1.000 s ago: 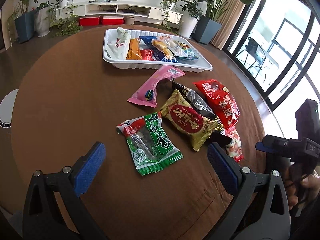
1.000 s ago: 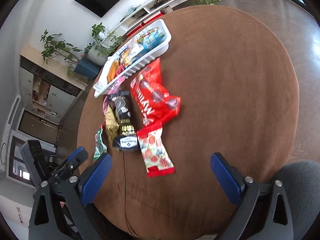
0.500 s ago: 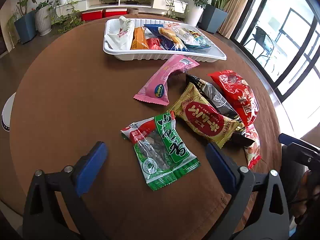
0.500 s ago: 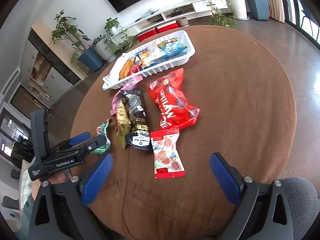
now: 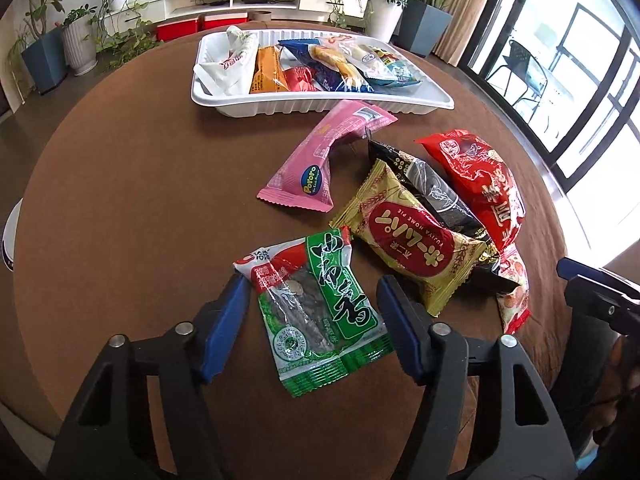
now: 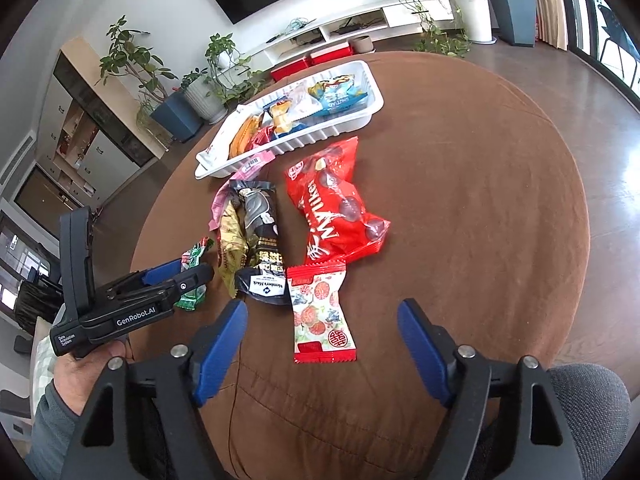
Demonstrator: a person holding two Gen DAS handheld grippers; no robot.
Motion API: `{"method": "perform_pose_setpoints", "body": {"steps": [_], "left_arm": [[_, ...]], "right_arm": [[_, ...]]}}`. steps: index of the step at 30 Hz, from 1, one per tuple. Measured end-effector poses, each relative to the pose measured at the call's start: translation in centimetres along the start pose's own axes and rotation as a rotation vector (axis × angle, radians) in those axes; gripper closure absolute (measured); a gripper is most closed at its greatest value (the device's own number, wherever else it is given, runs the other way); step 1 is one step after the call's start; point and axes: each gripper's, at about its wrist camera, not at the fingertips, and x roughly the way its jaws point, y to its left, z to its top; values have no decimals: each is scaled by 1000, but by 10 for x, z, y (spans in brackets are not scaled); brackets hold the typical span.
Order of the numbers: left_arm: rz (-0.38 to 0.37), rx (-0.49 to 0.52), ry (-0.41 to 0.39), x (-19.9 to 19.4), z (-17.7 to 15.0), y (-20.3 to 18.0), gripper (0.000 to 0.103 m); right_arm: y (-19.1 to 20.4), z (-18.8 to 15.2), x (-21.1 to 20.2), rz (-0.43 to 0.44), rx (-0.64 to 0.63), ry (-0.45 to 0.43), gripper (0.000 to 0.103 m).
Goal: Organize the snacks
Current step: 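Grasp the green packet with the left tool while the right tool grasps the red Mylikes bag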
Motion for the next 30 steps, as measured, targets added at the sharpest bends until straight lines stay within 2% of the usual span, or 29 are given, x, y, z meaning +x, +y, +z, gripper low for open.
{"method": "perform_pose_setpoints", "body": {"steps": [2, 7, 15, 22, 30], "left_arm": [[-8, 4, 0, 0, 0, 1, 48], [-13, 28, 4, 0, 0, 1, 57], [-31, 62, 15, -1, -2, 2, 59], [-43, 64, 18, -2, -2, 7, 71], [-40, 82, 18, -4, -4, 6, 73]], "right_arm": [[-1, 1, 1, 6, -1, -5, 26], [-1, 4, 3, 2, -9, -11, 29], [-2, 18, 8, -43, -54, -17, 32], [3, 38, 18, -92, -108, -21, 31], [13, 52, 38, -122, -182, 6, 31]]}}
